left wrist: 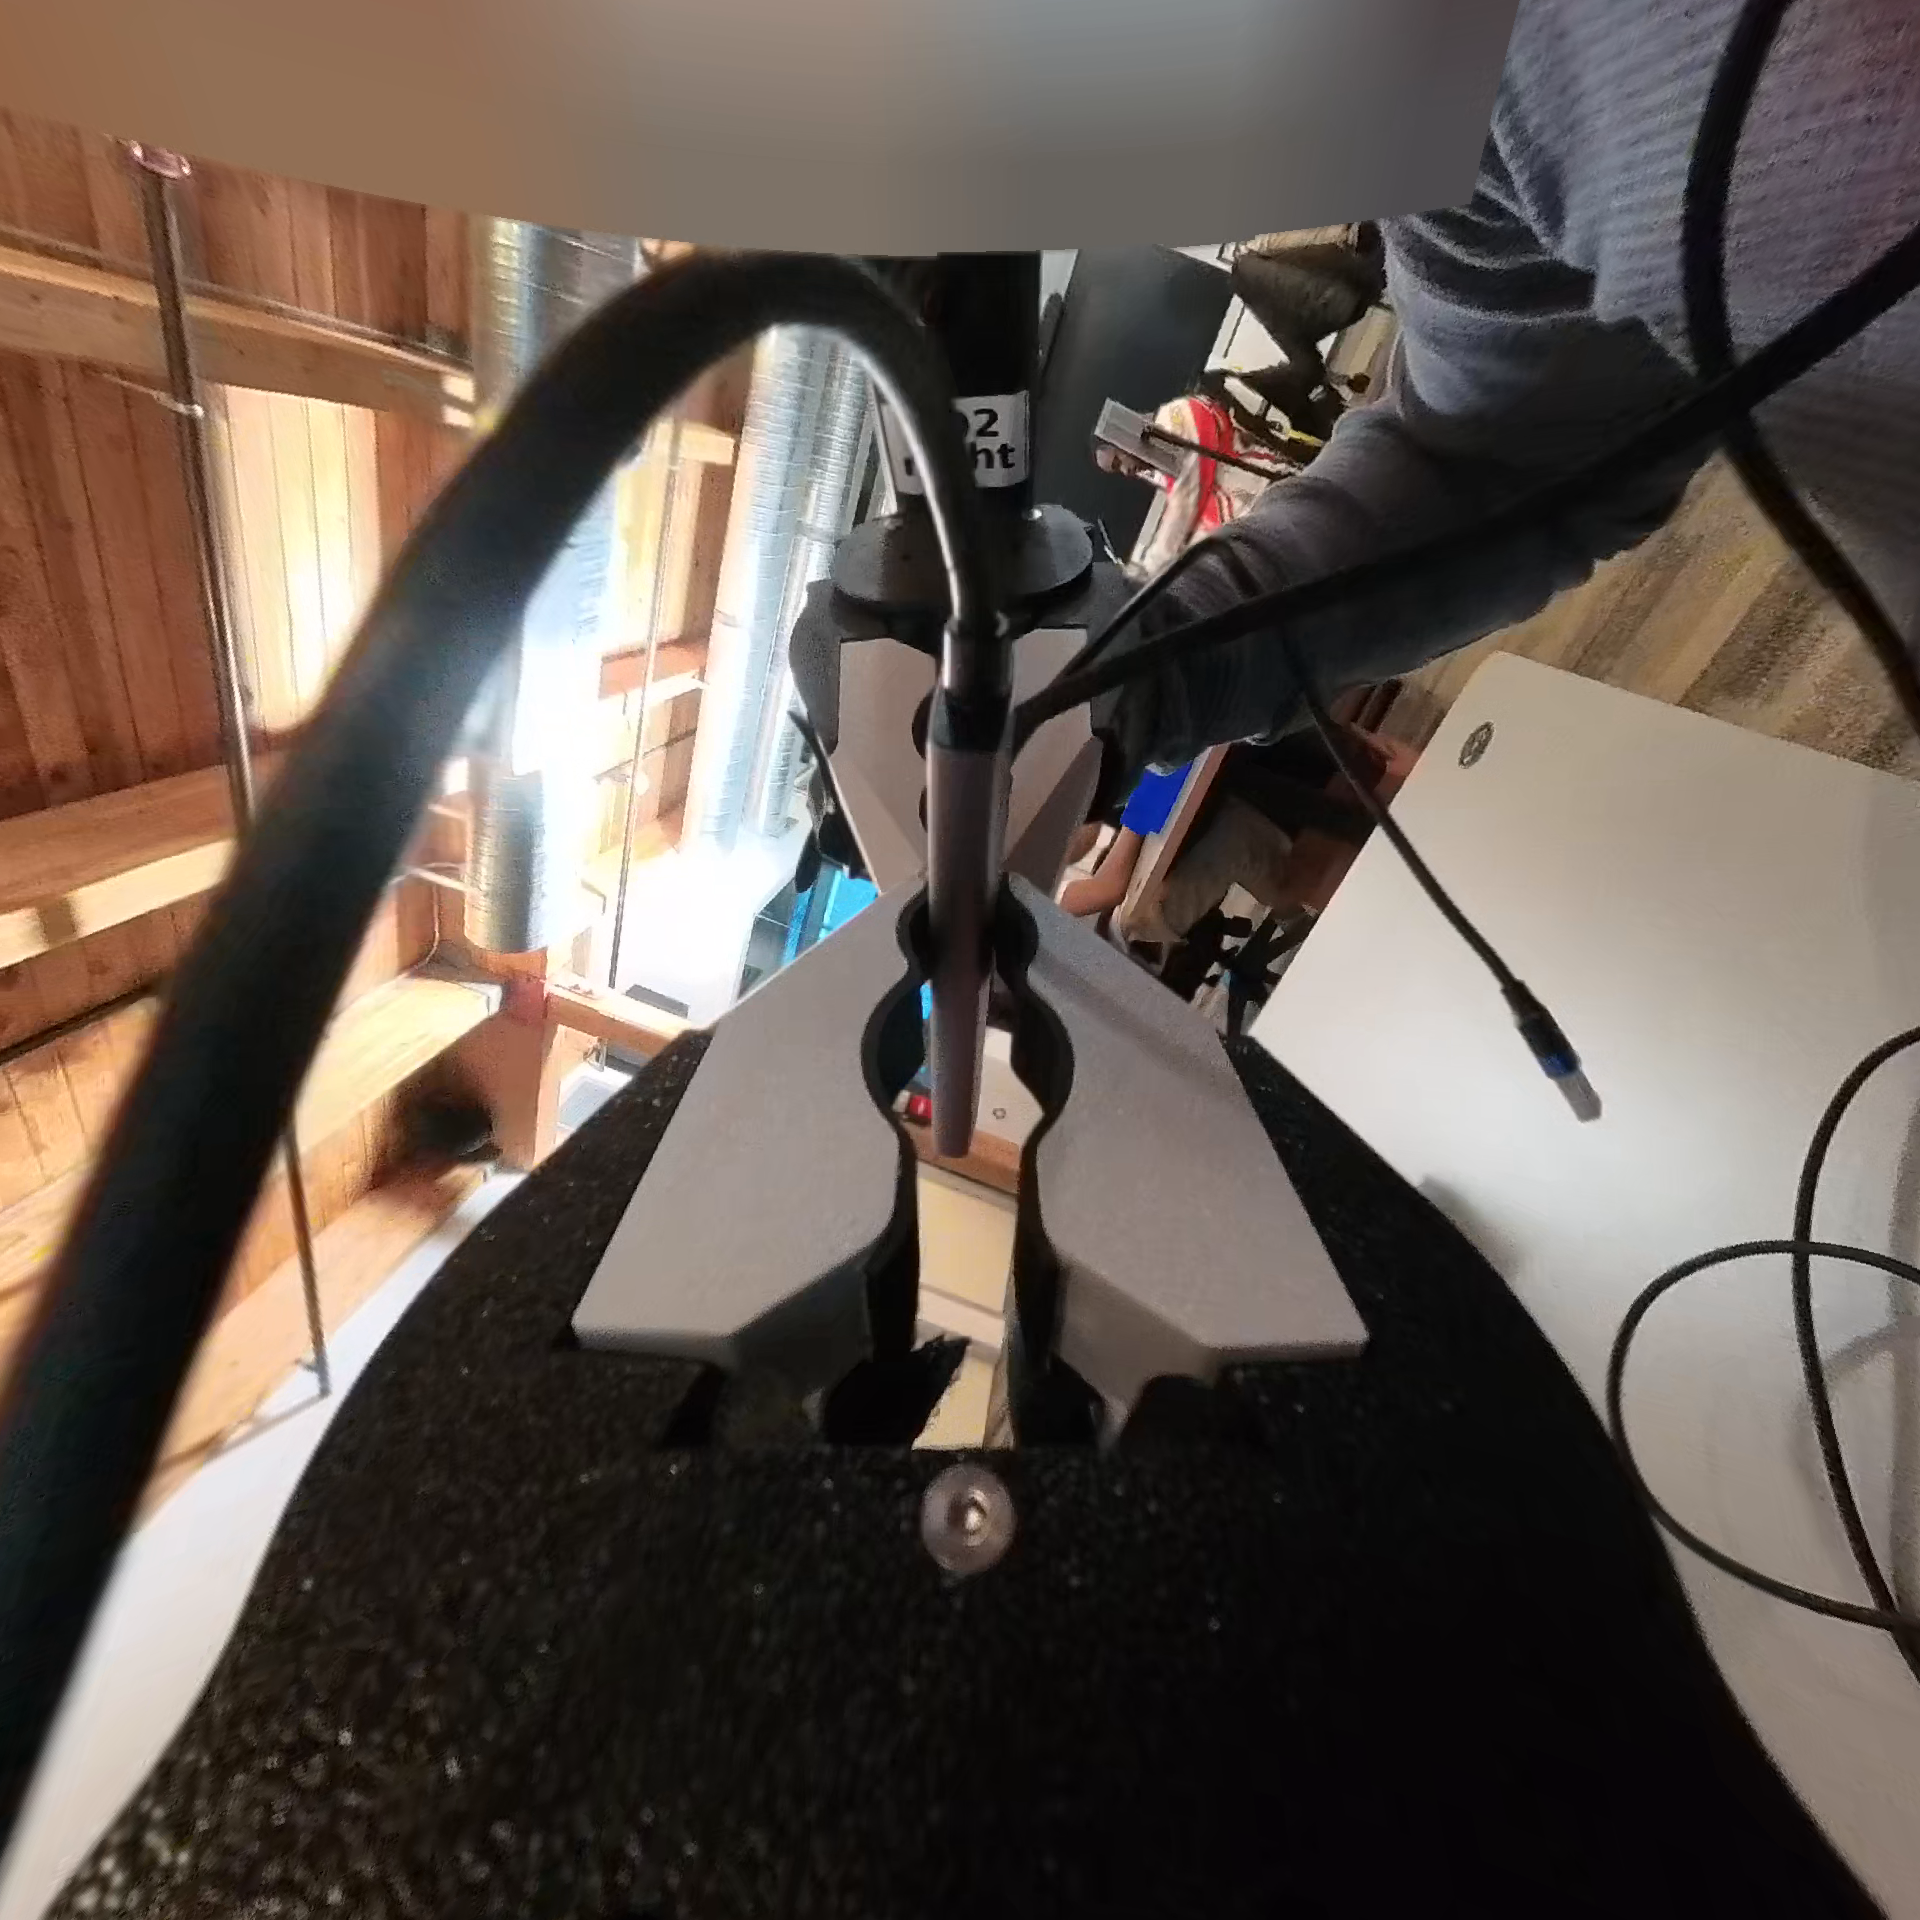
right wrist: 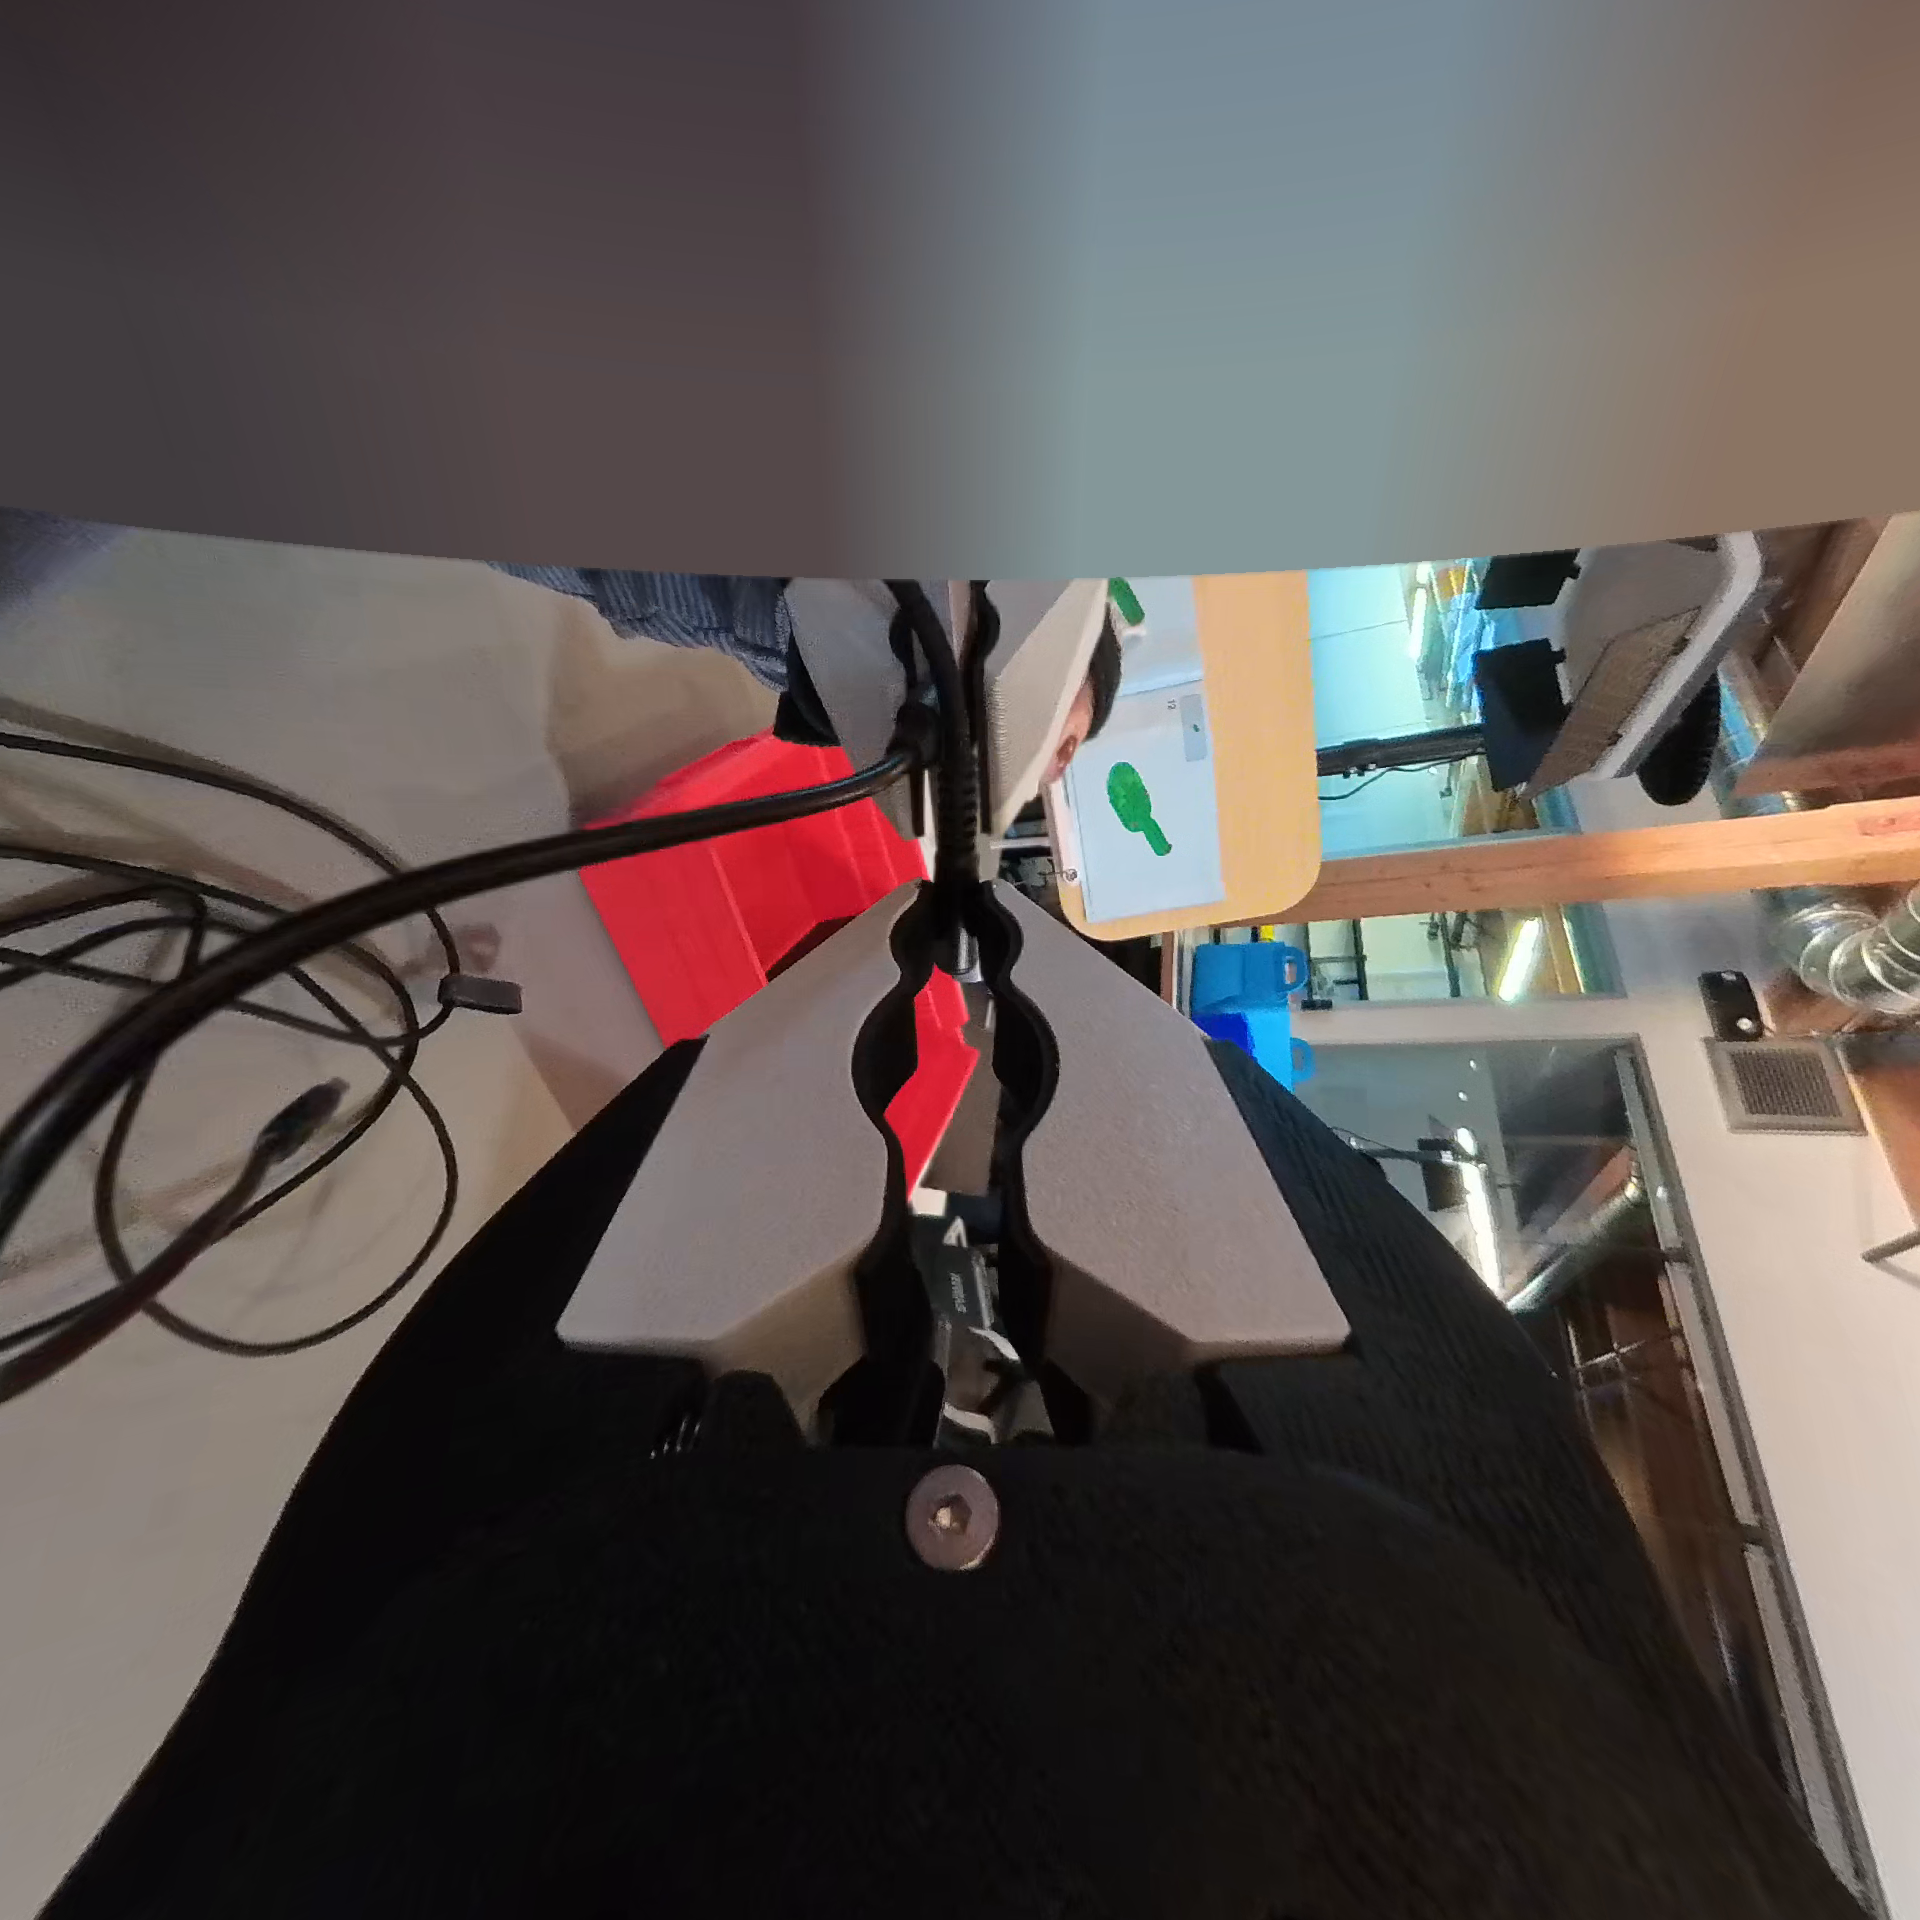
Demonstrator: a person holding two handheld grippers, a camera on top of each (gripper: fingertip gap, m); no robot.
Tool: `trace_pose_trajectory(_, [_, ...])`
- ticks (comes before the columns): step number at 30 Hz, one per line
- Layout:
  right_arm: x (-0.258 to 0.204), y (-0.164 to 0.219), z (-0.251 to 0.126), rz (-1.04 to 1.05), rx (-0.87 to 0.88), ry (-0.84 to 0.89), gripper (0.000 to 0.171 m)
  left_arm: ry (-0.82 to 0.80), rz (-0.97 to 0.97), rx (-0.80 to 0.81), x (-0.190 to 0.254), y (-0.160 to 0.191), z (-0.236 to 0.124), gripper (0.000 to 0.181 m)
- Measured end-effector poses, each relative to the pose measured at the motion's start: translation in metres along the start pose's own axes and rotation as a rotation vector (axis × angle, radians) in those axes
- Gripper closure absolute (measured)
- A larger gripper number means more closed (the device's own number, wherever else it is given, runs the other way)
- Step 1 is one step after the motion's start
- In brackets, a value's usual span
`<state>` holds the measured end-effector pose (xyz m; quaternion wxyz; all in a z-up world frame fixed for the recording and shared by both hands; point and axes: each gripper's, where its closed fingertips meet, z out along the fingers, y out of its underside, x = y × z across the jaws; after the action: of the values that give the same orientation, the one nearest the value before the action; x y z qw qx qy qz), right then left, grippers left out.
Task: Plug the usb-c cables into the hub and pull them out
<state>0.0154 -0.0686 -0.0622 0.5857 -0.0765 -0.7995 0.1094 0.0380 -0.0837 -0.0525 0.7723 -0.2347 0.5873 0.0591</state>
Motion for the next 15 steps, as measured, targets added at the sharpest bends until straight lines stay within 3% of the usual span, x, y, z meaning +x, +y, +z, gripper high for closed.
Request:
trace_pose_trajectory(7, [0.0052, -0.0019, 0.0015, 0.02, 0.014, 0.033, 0.165, -0.037, -0.059, 0.033, -0.0075, 0.001, -0.0042, 0.173])
trace_pose_trajectory(15, [0.0068, -0.0048, 0.0002, 0.007, 0.008, 0.034, 0.165, -0.044, 0.024, 0.042, -0.0083, -0.0023, -0.0094, 0.175])
